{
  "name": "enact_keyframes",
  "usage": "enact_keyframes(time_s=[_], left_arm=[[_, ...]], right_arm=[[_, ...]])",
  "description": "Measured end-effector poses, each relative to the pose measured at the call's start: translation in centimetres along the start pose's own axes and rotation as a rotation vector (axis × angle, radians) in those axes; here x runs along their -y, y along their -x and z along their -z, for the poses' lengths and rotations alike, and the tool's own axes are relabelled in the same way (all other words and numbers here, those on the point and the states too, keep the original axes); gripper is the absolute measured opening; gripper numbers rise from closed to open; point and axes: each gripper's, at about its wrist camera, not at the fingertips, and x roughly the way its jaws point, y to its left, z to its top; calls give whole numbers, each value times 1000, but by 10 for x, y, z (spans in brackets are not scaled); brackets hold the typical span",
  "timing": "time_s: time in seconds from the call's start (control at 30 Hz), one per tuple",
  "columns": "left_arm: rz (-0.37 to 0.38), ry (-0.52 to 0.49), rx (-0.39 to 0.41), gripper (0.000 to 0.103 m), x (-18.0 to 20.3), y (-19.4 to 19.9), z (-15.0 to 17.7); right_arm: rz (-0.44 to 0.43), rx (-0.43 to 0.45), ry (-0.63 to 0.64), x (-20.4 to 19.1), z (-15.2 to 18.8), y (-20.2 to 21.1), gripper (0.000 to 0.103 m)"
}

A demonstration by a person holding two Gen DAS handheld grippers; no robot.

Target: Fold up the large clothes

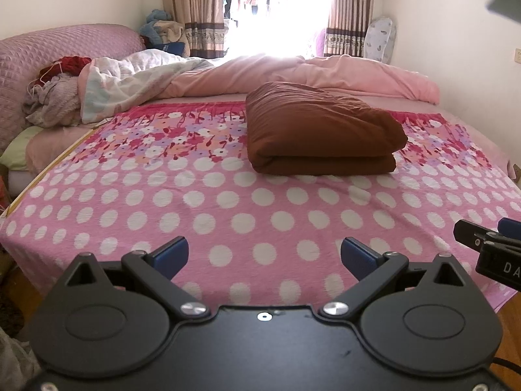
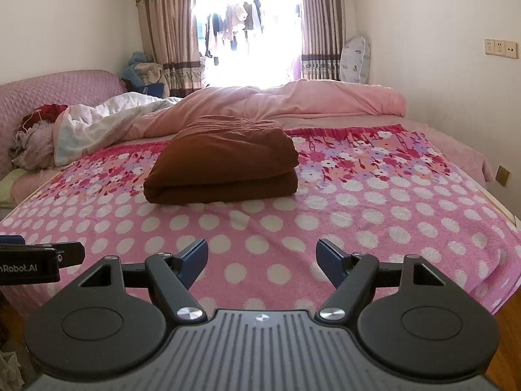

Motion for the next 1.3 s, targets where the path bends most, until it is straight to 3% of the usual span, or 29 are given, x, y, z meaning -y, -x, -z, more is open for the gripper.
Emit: enact_keyframes(time_s=[0.5,1.3], left_arm=[[-7,1,-5,103,0,-2,0],[-8,-10,-8,103,1,-2,0]], right_arm=[[47,-2,24,2,2,4,89],[43,-7,35,-1,0,9,89]])
